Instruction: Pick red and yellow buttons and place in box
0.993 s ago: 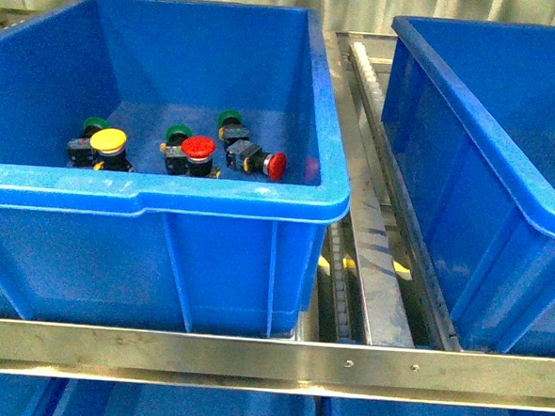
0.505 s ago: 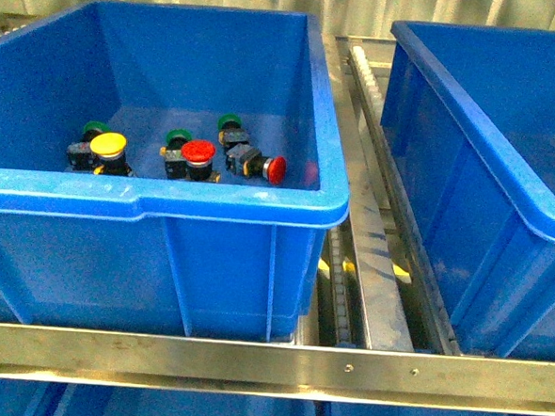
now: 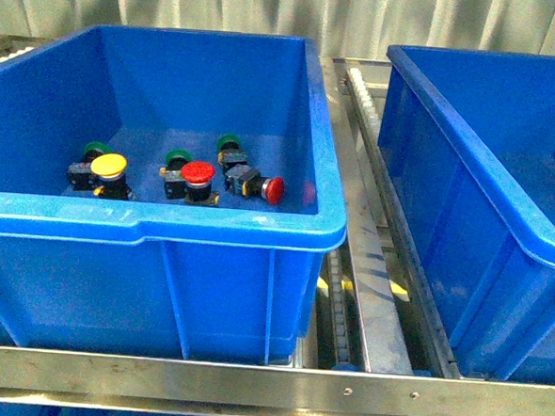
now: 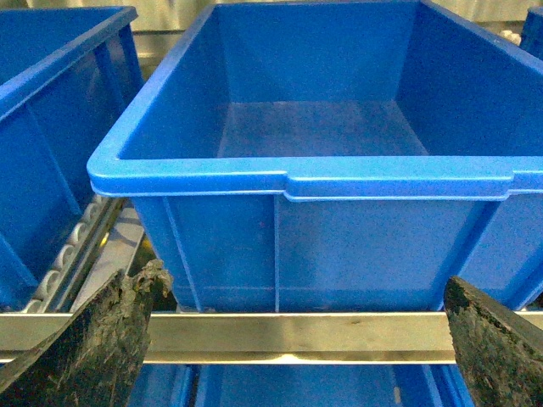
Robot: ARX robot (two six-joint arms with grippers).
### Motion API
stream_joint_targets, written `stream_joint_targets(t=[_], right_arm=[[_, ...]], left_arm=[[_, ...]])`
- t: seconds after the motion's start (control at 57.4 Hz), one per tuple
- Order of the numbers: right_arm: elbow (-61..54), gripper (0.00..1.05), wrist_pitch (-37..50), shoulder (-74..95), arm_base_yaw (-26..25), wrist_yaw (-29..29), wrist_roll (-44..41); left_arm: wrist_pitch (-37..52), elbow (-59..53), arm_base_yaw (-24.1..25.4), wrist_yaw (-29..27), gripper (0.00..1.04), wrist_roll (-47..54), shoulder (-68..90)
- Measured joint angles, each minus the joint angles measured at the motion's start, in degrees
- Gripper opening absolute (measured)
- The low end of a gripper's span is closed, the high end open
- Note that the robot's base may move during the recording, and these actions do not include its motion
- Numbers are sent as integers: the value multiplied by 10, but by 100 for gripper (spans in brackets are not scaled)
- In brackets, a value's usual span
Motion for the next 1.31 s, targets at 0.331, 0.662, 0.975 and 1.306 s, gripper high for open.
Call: stream_joint_targets(t=[0.331, 0.662, 0.975, 1.306], right_arm=[[0, 99, 0, 0, 0, 0, 0], [0, 99, 0, 0, 0, 0, 0], [0, 99, 0, 0, 0, 0, 0], [0, 99, 0, 0, 0, 0, 0]], left_arm=[[0, 0, 0, 0, 97, 0, 0], [0, 0, 0, 0, 97, 0, 0], [0, 0, 0, 0, 97, 0, 0], [-78, 48, -36, -73, 97, -154, 96]])
